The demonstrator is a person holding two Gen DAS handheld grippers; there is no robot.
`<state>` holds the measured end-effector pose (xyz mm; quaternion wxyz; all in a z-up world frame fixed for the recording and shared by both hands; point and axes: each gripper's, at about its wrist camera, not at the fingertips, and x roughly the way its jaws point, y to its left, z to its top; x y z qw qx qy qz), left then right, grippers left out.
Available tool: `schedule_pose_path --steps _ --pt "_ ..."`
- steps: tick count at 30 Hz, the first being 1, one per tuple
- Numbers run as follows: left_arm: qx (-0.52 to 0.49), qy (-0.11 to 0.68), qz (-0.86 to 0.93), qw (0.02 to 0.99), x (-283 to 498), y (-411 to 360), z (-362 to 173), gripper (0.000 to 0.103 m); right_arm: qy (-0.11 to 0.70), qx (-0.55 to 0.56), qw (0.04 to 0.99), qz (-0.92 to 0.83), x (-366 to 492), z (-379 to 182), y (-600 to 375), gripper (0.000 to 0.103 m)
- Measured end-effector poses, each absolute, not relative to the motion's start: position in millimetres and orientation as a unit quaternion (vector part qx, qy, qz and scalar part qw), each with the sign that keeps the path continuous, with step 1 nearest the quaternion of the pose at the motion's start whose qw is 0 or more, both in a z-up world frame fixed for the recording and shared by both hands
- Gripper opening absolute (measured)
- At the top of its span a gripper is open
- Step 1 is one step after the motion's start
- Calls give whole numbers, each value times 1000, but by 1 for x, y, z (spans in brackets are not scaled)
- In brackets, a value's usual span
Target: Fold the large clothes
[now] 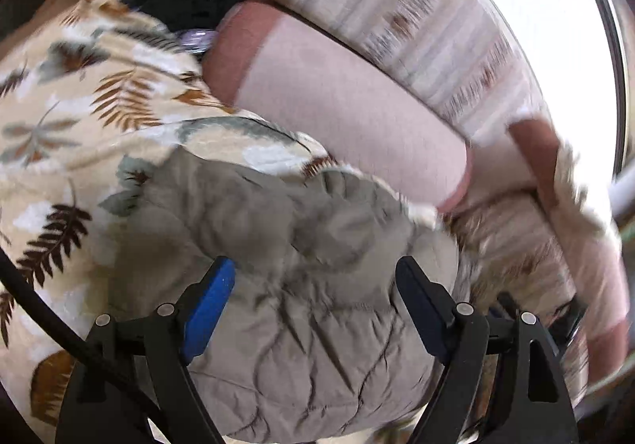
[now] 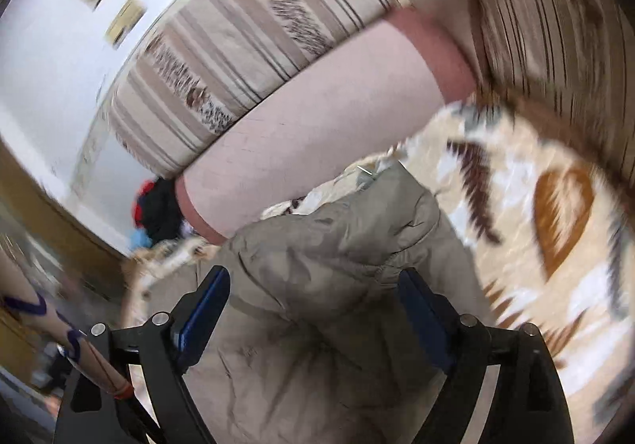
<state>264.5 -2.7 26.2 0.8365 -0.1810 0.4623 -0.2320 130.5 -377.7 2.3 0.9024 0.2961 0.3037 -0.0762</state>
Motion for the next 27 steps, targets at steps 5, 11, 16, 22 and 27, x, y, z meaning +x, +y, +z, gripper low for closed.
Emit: schedule_pose_path --steps 5,11,16,22,27 --pt "-71 442 -280 849 238 -67 8 82 357 198 910 -74 143 -27 -339 91" --pt "69 414 -256 871 247 -120 -33 82 388 128 908 -96 167 -70 -324 91" --pt "106 421 -231 871 287 -140 -57 84 392 108 906 -116 197 -83 -331 91" --pt "118 418 -220 873 333 -163 -65 85 400 114 900 -133 240 -87 -352 91" --pt "106 420 -210 876 368 -175 -71 91 407 127 894 -138 271 -94 -371 92"
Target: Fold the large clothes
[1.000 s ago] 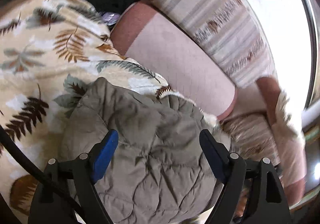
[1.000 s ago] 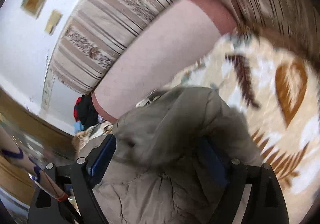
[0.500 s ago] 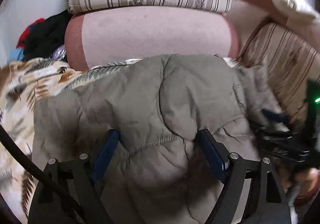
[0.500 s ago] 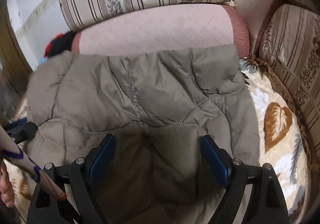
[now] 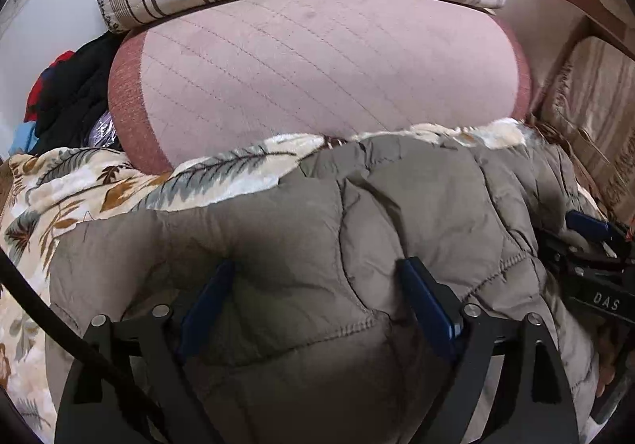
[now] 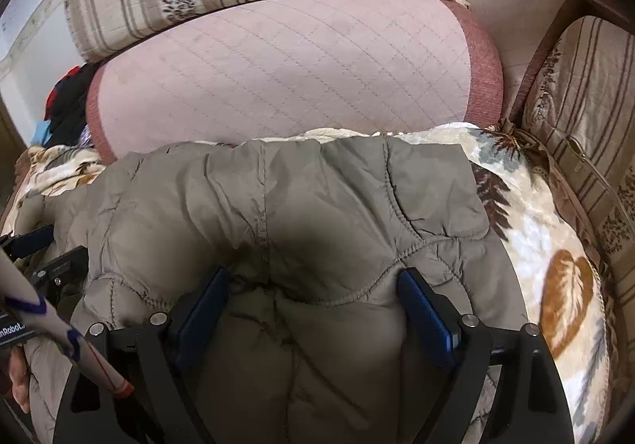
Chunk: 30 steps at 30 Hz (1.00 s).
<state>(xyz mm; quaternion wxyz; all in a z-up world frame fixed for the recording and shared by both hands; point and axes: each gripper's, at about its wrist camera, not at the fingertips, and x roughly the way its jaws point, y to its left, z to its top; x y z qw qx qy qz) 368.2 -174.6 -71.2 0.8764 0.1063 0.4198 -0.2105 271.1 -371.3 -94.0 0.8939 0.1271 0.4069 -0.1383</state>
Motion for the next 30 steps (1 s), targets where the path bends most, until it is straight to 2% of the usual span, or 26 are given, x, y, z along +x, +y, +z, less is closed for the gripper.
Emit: schedule_pose_path --steps 6,13,17,22,30 --pt "70 433 -206 875 391 -170 -84 102 416 159 885 -133 291 -111 -386 97" --pt "57 448 -192 871 387 -164 -78 103 411 160 887 -138 293 -119 -385 100" --pt "40 438 -196 876 364 -143 -45 102 424 145 880 -158 290 -108 -384 100" --pt "36 402 -176 898 329 -93 3 102 400 155 889 -162 247 -71 -391 99" --pt "26 402 -99 910 270 -9 14 102 388 178 887 -177 147 -53 -404 99"
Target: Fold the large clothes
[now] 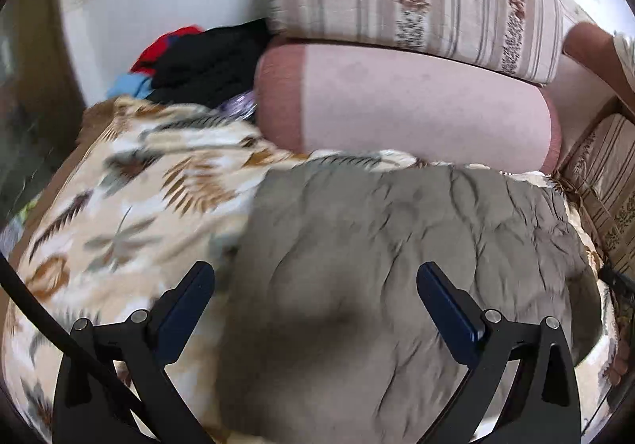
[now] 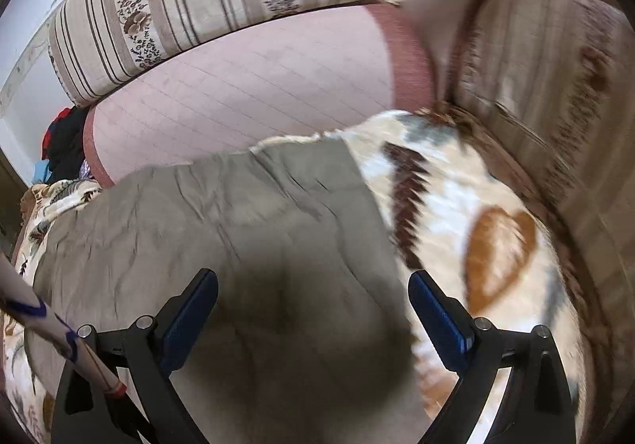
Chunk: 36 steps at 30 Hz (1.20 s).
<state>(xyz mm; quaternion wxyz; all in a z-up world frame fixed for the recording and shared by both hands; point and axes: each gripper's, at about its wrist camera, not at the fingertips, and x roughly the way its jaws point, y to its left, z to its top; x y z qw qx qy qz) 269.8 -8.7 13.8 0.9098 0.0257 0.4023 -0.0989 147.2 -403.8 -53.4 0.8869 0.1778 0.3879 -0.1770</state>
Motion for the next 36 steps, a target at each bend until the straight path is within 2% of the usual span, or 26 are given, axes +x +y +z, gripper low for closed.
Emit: schedule_pose_path --steps 10,24,36 --pt "-44 409 -133 902 174 43 20 102 394 192 881 -180 43 -77 -381 99" --pt "85 361 -95 924 109 24 24 102 412 172 878 -171 7 -90 -344 99" --pt "98 387 -82 913 114 28 2 102 428 164 873 -164 12 -101 -331 99"
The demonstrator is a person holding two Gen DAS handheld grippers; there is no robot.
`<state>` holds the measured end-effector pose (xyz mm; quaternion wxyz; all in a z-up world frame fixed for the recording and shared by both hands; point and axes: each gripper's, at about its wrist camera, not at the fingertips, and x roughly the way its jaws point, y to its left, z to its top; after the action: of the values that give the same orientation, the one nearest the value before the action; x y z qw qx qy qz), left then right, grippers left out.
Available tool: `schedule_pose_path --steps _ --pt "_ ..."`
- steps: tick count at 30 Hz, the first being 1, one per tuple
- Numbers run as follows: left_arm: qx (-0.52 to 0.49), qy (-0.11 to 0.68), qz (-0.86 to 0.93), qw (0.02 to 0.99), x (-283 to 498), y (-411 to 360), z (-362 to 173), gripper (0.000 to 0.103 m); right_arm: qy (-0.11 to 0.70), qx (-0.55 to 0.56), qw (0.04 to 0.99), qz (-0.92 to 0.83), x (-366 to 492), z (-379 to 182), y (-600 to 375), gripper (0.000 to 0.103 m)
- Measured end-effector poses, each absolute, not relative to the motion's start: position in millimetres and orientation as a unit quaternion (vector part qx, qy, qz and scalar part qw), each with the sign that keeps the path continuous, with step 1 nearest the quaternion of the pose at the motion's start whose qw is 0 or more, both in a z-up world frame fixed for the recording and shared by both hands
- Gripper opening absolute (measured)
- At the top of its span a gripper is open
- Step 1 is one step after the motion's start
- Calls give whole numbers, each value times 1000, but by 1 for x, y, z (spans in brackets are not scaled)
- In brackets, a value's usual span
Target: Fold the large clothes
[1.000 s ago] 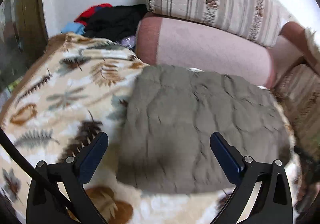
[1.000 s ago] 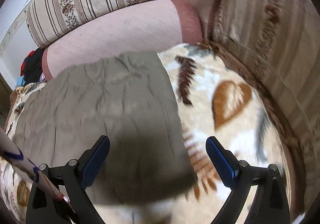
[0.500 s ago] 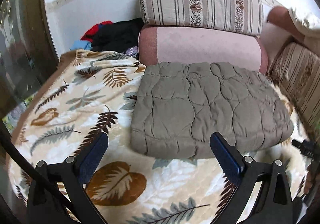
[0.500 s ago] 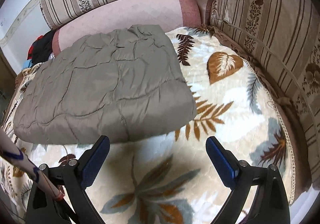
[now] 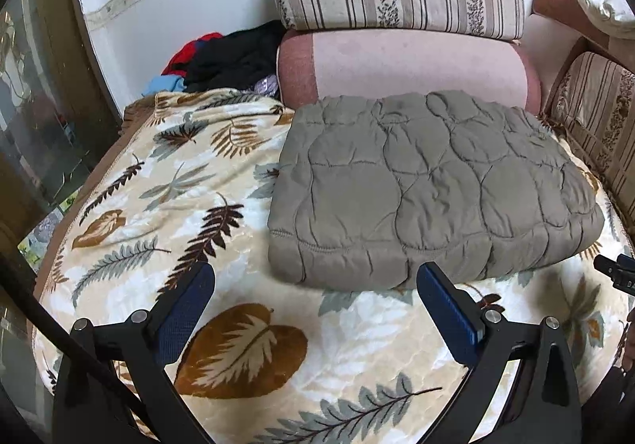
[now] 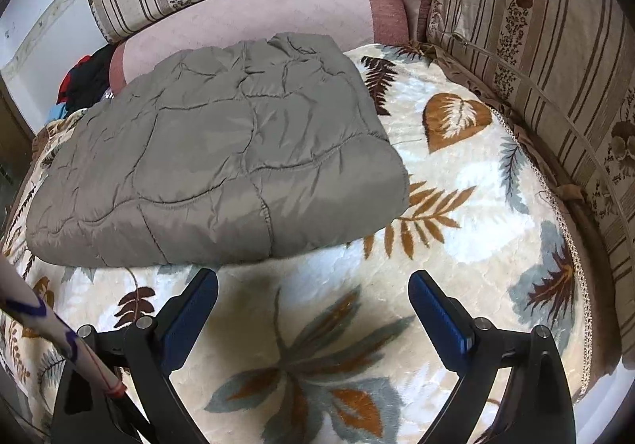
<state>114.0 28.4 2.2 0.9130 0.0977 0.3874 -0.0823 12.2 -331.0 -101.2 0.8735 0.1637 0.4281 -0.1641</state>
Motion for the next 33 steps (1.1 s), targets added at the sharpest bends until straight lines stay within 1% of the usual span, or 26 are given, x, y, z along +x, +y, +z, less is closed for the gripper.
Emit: schedule_pose_path --steps 6,9,13,16,21,25,28,33 --pt "78 419 -79 901 130 40 -18 102 435 173 869 -160 18 -111 -331 99" --pt "28 437 -87 895 145 58 -28 102 426 209 868 -147 17 -114 -340 99" --pt "-113 471 -104 869 178 106 -53 102 406 302 853 -128 14 -124 -364 100" --pt "-215 481 -121 842 200 138 -77 102 396 354 838 -121 13 -137 -380 100" --pt "-315 488 -200 789 231 150 -116 102 380 408 824 -98 24 -156 -392 100" --pt "-333 481 -253 770 247 135 -130 102 374 434 817 -64 47 -170 -390 100" --pt "-332 485 -287 757 262 116 -137 102 355 456 815 -46 63 -175 -389 102" --pt "-292 523 -280 751 281 81 -148 103 341 493 799 -47 84 -182 -397 103"
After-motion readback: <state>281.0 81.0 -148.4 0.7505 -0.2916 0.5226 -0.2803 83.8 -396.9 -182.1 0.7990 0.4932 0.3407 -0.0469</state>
